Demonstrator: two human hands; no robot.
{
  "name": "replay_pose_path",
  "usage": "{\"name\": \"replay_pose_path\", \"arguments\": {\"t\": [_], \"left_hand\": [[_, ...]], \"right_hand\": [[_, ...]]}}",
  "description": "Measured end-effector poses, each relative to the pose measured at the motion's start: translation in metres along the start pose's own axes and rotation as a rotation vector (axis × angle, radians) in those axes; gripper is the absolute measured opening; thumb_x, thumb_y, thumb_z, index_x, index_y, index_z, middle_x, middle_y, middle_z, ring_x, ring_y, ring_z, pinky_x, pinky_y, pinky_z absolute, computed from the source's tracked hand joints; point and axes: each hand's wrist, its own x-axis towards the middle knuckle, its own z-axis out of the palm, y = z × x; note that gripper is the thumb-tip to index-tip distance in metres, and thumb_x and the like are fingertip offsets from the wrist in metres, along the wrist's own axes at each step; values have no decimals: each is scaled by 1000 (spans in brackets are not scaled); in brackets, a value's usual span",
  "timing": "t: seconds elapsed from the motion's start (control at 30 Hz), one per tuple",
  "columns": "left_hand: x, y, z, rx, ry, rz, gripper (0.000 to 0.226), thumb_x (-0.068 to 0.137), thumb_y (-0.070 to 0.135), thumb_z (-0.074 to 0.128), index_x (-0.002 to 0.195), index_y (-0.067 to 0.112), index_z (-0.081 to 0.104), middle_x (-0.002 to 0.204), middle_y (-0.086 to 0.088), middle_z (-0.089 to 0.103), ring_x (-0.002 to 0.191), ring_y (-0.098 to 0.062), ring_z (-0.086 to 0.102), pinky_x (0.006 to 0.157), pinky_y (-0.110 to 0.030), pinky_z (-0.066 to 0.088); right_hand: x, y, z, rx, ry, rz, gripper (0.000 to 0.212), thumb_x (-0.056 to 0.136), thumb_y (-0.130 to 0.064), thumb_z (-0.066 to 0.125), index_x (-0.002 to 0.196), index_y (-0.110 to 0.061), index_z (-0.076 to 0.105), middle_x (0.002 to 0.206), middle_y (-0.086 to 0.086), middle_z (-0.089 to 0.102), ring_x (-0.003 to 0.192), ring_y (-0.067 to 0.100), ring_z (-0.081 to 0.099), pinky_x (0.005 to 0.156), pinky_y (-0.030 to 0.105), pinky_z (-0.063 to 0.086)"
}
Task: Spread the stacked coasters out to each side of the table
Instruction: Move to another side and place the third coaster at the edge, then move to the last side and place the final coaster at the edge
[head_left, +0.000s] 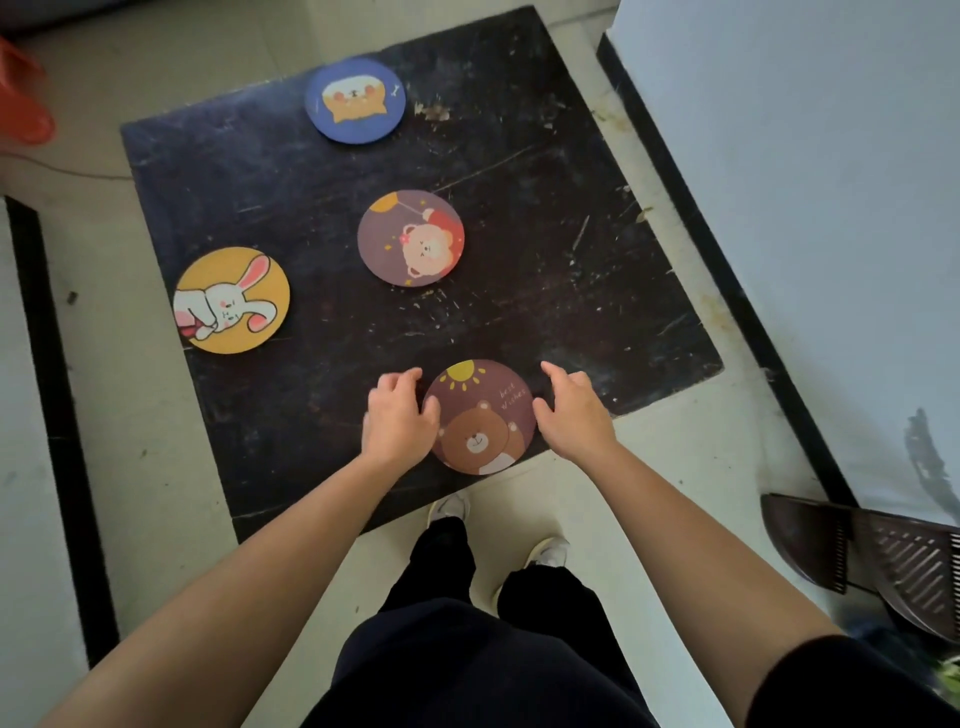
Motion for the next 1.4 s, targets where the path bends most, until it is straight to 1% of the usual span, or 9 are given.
{"name": "replay_pose_path", "arguments": {"t": [0.13, 0.2, 0.27, 0.33, 0.43, 0.7, 0.97, 1.17, 1.4], "left_hand": [[22, 47, -55, 285, 312, 366, 58, 98, 42, 45, 150, 18, 33, 159, -16, 28, 145, -36, 27, 114, -54, 30], [35, 75, -84, 336, 430, 474, 61, 98, 45, 40, 151, 18, 28, 162, -19, 18, 149, -39, 19, 116, -56, 20], [45, 105, -107, 381, 540, 528, 64, 98, 49, 34, 153, 17, 24, 164, -20, 13, 150, -40, 13, 117, -58, 15], [51, 136, -120, 400, 618, 541, 67, 98, 54, 28, 154, 17, 23, 164, -19, 12, 151, -40, 10, 117, -60, 12], [55, 176, -116, 409, 641, 534, 69, 99, 58, 24, 155, 18, 19, 165, -18, 8, 152, -39, 7, 119, -59, 10], [71, 286, -1, 517, 482, 507, 74, 98, 59, 23, 157, 16, 6, 165, -18, -5, 152, -37, -4, 119, -62, 7], [71, 424, 77, 395, 482, 287, 76, 97, 61, 20, 156, 18, -2, 165, -13, -13, 152, -33, -12, 120, -61, 2], [87, 479, 75, 376, 590, 165, 75, 98, 59, 22, 157, 17, 0, 166, -13, -12, 152, -32, -11, 120, -60, 3], [146, 479, 57, 272, 691, -20, 74, 99, 58, 22, 157, 17, 1, 166, -14, -10, 153, -32, -9, 121, -58, 2]], "right_hand": [[15, -24, -65, -130, 286, -108, 59, 99, -50, 39, 152, -29, 24, 157, 9, 28, 137, 29, 42, 108, 47, 41], [23, -33, -104, -204, 438, -153, 63, 98, -57, 32, 154, -32, 18, 164, 8, 17, 148, 31, 27, 117, 49, 28], [29, -38, -144, -263, 592, -206, 66, 98, -62, 27, 156, -33, 14, 166, 8, 8, 152, 31, 16, 121, 49, 16], [33, -35, -180, -292, 732, -252, 67, 97, -63, 25, 156, -32, 14, 167, 9, 5, 153, 32, 12, 122, 49, 10], [46, -18, -216, -308, 818, -281, 70, 97, -65, 26, 156, -29, 16, 167, 10, 4, 153, 33, 9, 122, 47, 4], [126, 97, -282, -335, 745, -349, 78, 95, -68, 27, 158, -26, 8, 166, 13, 0, 153, 34, 2, 124, 51, 5], [203, 180, -395, -305, 561, -542, 81, 95, -67, 28, 158, -24, -1, 166, 14, -11, 153, 33, -8, 123, 51, 0], [258, 176, -458, -293, 500, -668, 81, 95, -66, 28, 157, -24, -1, 166, 14, -9, 153, 35, -3, 123, 52, 4], [339, 107, -474, -397, 410, -860, 82, 94, -67, 28, 157, -24, -2, 166, 12, -11, 153, 31, -7, 124, 50, 1]]}}
